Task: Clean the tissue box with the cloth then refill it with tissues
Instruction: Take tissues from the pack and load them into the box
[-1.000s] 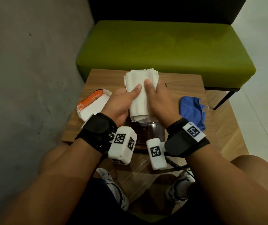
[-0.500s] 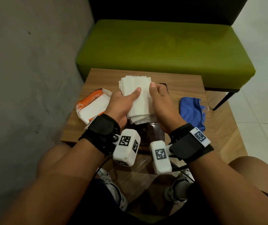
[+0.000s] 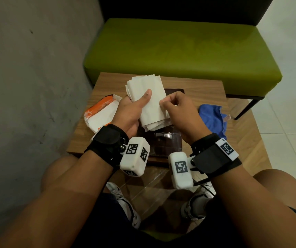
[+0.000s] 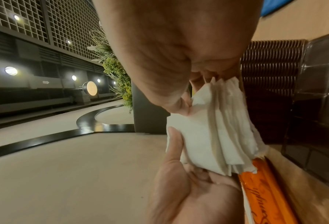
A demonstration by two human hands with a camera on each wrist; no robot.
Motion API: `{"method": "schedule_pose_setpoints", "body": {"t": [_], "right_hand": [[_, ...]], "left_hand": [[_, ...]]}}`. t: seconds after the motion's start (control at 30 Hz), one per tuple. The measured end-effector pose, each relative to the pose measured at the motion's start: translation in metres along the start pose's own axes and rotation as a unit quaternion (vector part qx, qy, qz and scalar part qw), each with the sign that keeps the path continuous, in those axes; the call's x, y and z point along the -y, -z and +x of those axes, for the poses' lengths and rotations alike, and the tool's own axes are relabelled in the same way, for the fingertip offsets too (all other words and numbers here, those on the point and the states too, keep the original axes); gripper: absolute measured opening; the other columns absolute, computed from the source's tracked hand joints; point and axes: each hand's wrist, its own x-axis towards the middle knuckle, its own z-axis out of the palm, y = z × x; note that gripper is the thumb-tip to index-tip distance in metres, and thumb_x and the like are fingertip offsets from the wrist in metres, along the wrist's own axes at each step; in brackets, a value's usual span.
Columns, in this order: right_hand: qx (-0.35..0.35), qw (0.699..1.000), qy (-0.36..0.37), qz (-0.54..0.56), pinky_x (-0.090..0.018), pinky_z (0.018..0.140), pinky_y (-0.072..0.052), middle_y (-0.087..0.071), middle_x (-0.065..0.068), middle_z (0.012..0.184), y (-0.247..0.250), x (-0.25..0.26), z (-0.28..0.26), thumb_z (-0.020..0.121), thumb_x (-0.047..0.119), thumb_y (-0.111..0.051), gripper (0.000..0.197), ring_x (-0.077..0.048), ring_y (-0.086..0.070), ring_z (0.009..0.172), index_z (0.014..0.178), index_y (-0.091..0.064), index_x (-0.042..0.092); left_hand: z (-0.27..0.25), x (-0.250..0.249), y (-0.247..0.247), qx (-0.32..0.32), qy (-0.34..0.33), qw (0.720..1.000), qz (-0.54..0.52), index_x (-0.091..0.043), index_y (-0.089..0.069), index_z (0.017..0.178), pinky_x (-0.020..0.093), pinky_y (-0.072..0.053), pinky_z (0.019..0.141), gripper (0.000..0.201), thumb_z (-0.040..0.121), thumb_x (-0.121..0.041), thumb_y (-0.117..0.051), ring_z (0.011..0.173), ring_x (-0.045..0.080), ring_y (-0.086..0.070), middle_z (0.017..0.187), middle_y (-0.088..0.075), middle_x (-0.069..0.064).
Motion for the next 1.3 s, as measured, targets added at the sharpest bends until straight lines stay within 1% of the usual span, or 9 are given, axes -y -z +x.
{"method": "schedule_pose_setpoints", "body": {"t": [0.2, 0.37, 0.57, 0.7, 0.83, 0.93, 1.1, 1.2, 1.3], "right_hand": [[0.013, 1.0, 0.003, -0.002, -0.052, 0.086, -0.063, -0.07, -0.009, 0.101, 0.0, 0.002, 0.003, 0.095, 0.026, -0.072, 0.013, -0.03, -0.07, 0.1, 0.089, -0.065, 0.017], [0.028, 1.0, -0.01, 0.009, -0.05, 0.082, -0.059, -0.067, -0.005, 0.096, 0.008, 0.002, 0.008, 0.098, 0.022, -0.067, 0.009, -0.019, -0.063, 0.09, 0.094, -0.063, 0.015], [0.078, 0.994, 0.014, -0.08, -0.019, 0.048, -0.041, -0.062, -0.002, 0.09, 0.019, 0.006, 0.015, 0.1, 0.017, -0.062, 0.008, -0.015, -0.056, 0.076, 0.092, -0.059, 0.016], [0.088, 0.991, 0.024, -0.1, -0.028, 0.056, -0.047, -0.067, -0.011, 0.096, 0.023, 0.009, 0.019, 0.1, 0.018, -0.064, 0.011, -0.022, -0.061, 0.081, 0.09, -0.06, 0.018], [0.062, 0.992, 0.036, -0.108, -0.048, 0.08, -0.056, -0.071, -0.014, 0.109, 0.022, 0.008, 0.02, 0.102, 0.022, -0.064, 0.014, -0.032, -0.068, 0.1, 0.09, -0.058, 0.024], [0.016, 0.997, 0.027, -0.068, -0.04, 0.076, -0.054, -0.066, 0.0, 0.101, 0.019, 0.005, 0.015, 0.103, 0.034, -0.063, 0.013, -0.021, -0.065, 0.094, 0.097, -0.057, 0.025], [0.078, 0.984, -0.123, 0.105, -0.055, 0.076, -0.066, -0.065, -0.012, 0.117, 0.005, -0.01, -0.007, 0.101, 0.058, -0.06, 0.05, -0.029, -0.074, 0.101, 0.124, -0.049, 0.015], [0.13, 0.964, -0.153, 0.175, -0.06, 0.083, -0.064, -0.068, -0.018, 0.118, -0.011, -0.017, -0.017, 0.103, 0.05, -0.061, 0.049, -0.035, -0.076, 0.104, 0.13, -0.049, 0.01], [0.09, 0.964, -0.101, 0.229, -0.054, 0.077, -0.065, -0.068, -0.022, 0.126, -0.016, -0.015, -0.012, 0.109, 0.027, -0.056, 0.033, -0.035, -0.074, 0.095, 0.135, -0.049, 0.01]], "left_hand": [[0.0, -0.001, -0.001, 0.004, -0.004, 1.0, 0.003, -0.008, -0.064, 0.138, 0.053, -0.062, 0.097, 0.038, 0.102, -0.019, -0.071, 0.112, 0.028, -0.077, 0.125, -0.078, 0.011], [0.001, -0.002, 0.001, 0.018, 0.004, 1.0, 0.01, -0.007, -0.063, 0.14, 0.051, -0.062, 0.098, 0.041, 0.103, -0.021, -0.07, 0.114, 0.028, -0.076, 0.126, -0.078, 0.012], [-0.001, 0.001, 0.0, 0.039, 0.013, 0.999, 0.019, -0.006, -0.065, 0.138, 0.048, -0.062, 0.098, 0.038, 0.103, -0.021, -0.069, 0.114, 0.027, -0.076, 0.126, -0.078, 0.012], [0.001, 0.003, 0.0, 0.044, 0.027, 0.999, 0.014, -0.004, -0.064, 0.138, 0.052, -0.058, 0.104, 0.036, 0.106, -0.022, -0.064, 0.116, 0.029, -0.075, 0.127, -0.077, 0.014], [0.004, 0.005, 0.001, 0.039, 0.04, 0.998, -0.003, -0.003, -0.061, 0.139, 0.054, -0.055, 0.108, 0.034, 0.109, -0.021, -0.059, 0.12, 0.03, -0.074, 0.129, -0.076, 0.015], [0.005, 0.005, 0.0, 0.012, 0.029, 0.999, -0.021, -0.004, -0.062, 0.137, 0.052, -0.057, 0.106, 0.032, 0.11, -0.019, -0.058, 0.118, 0.029, -0.075, 0.128, -0.076, 0.014], [0.009, 0.003, -0.003, -0.056, -0.03, 0.992, -0.109, -0.006, -0.064, 0.132, 0.04, -0.064, 0.094, 0.025, 0.109, -0.014, -0.058, 0.112, 0.023, -0.076, 0.132, -0.074, 0.013], [0.012, 0.01, -0.006, -0.069, -0.042, 0.984, -0.156, -0.001, -0.059, 0.142, 0.043, -0.064, 0.094, 0.036, 0.107, -0.008, -0.061, 0.119, 0.03, -0.074, 0.135, -0.072, 0.017], [0.012, 0.015, -0.001, -0.026, -0.012, 0.989, -0.147, -0.002, -0.061, 0.141, 0.052, -0.059, 0.103, 0.041, 0.101, -0.005, -0.069, 0.121, 0.034, -0.072, 0.134, -0.072, 0.018]]}}
